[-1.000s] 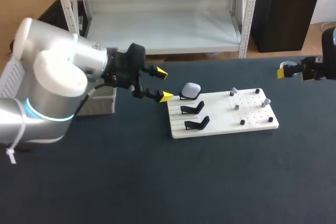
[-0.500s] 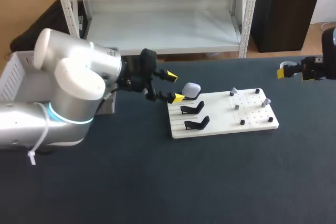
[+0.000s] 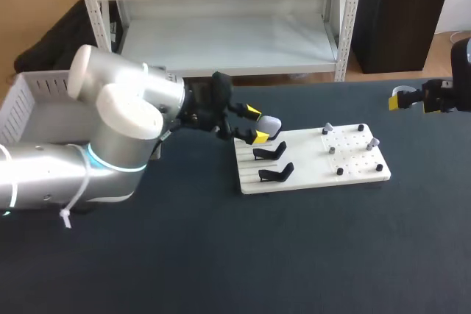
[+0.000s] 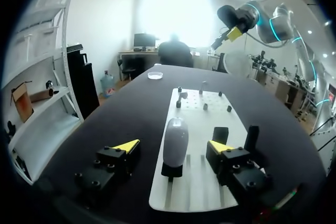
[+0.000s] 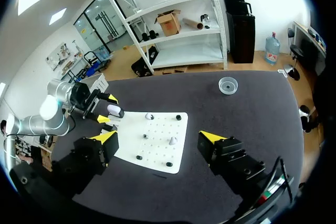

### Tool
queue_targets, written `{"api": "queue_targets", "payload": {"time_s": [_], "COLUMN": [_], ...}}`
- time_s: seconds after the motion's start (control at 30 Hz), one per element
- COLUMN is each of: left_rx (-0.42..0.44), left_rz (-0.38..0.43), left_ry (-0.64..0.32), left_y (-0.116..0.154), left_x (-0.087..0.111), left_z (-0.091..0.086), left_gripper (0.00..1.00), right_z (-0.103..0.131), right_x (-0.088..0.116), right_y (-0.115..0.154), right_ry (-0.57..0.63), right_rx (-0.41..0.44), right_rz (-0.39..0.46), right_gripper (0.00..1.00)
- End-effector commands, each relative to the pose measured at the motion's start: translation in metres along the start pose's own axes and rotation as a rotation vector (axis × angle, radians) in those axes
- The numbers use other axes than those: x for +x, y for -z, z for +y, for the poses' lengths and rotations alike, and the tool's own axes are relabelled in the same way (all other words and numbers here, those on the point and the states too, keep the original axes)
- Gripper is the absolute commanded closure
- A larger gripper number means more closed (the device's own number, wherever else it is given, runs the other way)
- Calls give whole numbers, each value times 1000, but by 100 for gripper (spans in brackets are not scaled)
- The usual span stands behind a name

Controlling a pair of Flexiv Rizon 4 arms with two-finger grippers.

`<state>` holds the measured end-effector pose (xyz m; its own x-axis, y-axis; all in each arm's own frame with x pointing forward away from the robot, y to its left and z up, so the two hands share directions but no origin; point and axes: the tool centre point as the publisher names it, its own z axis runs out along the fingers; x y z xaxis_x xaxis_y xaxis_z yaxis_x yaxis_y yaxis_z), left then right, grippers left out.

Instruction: Pick up each earbud case from the left stands, insert the matching earbuds, close the lid, and place the case in the box.

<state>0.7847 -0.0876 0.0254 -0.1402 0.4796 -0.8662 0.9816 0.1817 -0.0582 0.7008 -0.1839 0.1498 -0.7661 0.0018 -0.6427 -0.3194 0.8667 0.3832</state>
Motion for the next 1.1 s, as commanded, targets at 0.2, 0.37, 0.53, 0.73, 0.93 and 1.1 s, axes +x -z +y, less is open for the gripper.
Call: {"api": "queue_targets", "payload": {"time_s": [0.2, 0.37, 0.53, 0.73, 0.93, 1.1], "left_rx": [18, 26, 31, 36, 43, 66], "left_rz": [-5, -7, -12, -17, -26, -64], "left_ry": [11, 15, 19, 22, 22, -2], "left_y": [-13, -17, -20, -21, -20, -11], "left_x": [2, 4, 5, 5, 5, -2], "left_z": [7, 5, 4, 4, 2, -1], "left_gripper": [29, 35, 40, 85, 100, 100], "right_z": [-1, -1, -1, -1, -1, -1], "right_x": [0, 0, 0, 0, 0, 0], "right_y": [0, 0, 0, 0, 0, 0], "right_ry": [1, 1, 1, 1, 1, 1], "right_rx": [-5, -5, -5, -5, -5, -5], "right_rz": [1, 1, 1, 1, 1, 1], "right_gripper": [0, 0, 0, 0, 0, 0]}}
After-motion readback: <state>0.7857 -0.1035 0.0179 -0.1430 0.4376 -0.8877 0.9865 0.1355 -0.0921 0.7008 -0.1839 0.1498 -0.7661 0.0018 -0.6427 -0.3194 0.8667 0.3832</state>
